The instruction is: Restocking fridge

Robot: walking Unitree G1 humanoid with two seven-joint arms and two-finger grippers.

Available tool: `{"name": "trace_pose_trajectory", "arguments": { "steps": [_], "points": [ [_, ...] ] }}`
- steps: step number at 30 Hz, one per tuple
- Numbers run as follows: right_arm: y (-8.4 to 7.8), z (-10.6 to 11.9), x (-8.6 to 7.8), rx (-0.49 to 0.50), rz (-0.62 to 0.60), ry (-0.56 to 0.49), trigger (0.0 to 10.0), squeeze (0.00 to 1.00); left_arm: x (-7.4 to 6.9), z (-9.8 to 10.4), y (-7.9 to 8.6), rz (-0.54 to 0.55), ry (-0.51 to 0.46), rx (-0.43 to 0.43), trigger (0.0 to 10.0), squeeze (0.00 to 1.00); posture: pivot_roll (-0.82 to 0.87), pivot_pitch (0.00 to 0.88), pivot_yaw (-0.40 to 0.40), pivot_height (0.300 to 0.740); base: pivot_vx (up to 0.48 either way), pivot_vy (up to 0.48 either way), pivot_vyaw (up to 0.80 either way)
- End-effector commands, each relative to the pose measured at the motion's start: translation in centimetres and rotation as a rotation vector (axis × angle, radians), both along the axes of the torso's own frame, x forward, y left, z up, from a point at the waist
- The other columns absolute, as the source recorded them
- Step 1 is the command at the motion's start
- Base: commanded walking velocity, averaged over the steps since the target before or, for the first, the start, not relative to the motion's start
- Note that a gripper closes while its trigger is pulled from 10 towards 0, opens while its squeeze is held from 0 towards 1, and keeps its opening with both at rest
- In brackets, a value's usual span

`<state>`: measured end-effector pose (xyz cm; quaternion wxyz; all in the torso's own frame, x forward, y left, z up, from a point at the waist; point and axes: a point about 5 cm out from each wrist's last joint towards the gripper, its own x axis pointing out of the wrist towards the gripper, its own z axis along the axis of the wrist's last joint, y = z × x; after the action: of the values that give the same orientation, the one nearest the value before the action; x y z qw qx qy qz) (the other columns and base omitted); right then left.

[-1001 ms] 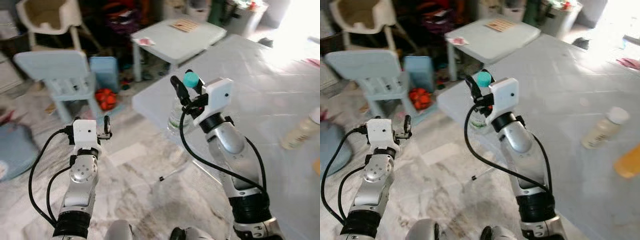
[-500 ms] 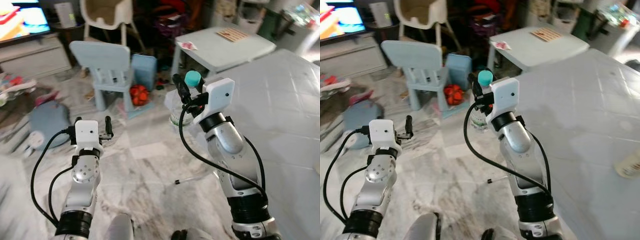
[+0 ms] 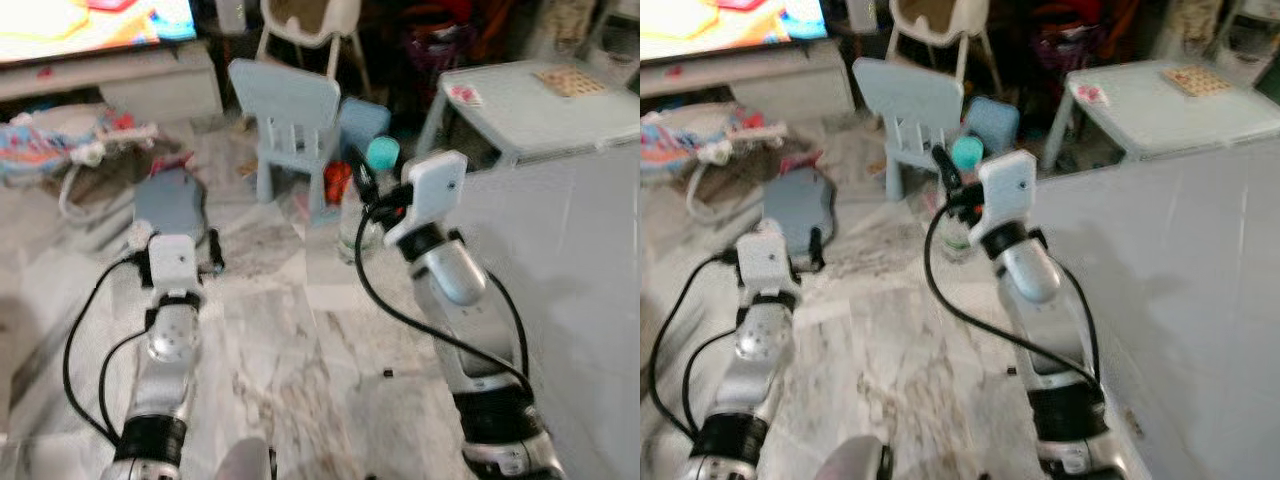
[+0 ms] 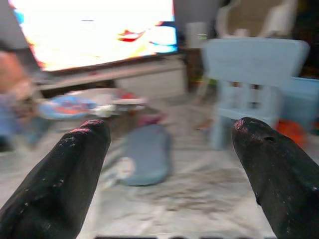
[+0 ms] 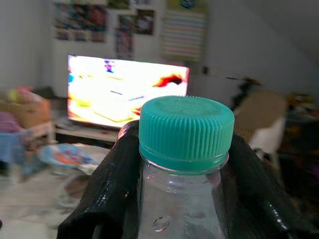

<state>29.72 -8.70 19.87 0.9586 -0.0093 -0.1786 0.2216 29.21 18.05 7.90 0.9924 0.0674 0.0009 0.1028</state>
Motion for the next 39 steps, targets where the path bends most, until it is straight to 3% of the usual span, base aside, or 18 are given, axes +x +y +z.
{"name": "trace_pose_trajectory", "arguments": {
  "steps": [1, 17, 27, 28, 29, 32, 39],
  "points": [
    [-0.3, 0.5, 0.0, 0.000, -0.011, -0.023, 10.0, 0.00, 0.0, -0.2, -0.2, 0.006, 0.011, 0.016, 10.0, 0.00, 0.05, 0.000, -0.003, 0.740, 0.000, 0.000, 0.80],
    [-0.1, -0.1, -0.2, 0.005, -0.017, -0.003, 10.0, 0.00, -0.3, -0.7, 0.2, 0.019, 0.025, 0.028, 10.0, 0.00, 0.05, 0.000, 0.012, 0.740, 0.000, 0.000, 0.80],
    [-1.1, -3.3, -0.8, -0.027, -0.051, 0.117, 10.0, 0.00, -1.0, -1.3, 0.1, -0.046, 0.069, 0.010, 10.0, 0.00, 0.05, 0.005, 0.014, 0.740, 0.000, 0.000, 0.80],
    [-1.3, -3.7, -0.9, -0.037, -0.061, 0.127, 10.0, 0.00, -1.1, -1.3, 0.0, -0.063, 0.078, 0.020, 10.0, 0.00, 0.06, 0.007, 0.014, 0.740, 0.000, 0.000, 0.74],
    [-1.5, -4.3, -1.0, -0.042, -0.069, 0.145, 10.0, 0.00, -1.3, -1.2, 0.1, -0.063, 0.067, 0.128, 10.0, 0.00, 0.06, 0.008, 0.013, 0.740, 0.000, 0.000, 0.71],
    [-1.5, -4.5, -1.0, -0.043, -0.072, 0.151, 10.0, 0.00, -1.4, -1.4, 0.1, -0.082, 0.069, 0.068, 10.0, 0.00, 0.06, 0.007, 0.014, 0.740, 0.000, 0.000, 0.56],
    [-1.4, -4.5, -0.4, -0.036, -0.079, 0.158, 10.0, 0.00, -1.3, -1.4, 0.4, -0.061, 0.073, 0.046, 10.0, 0.00, 0.07, 0.000, 0.011, 0.740, 0.000, 0.000, 0.00]
  ]
}}
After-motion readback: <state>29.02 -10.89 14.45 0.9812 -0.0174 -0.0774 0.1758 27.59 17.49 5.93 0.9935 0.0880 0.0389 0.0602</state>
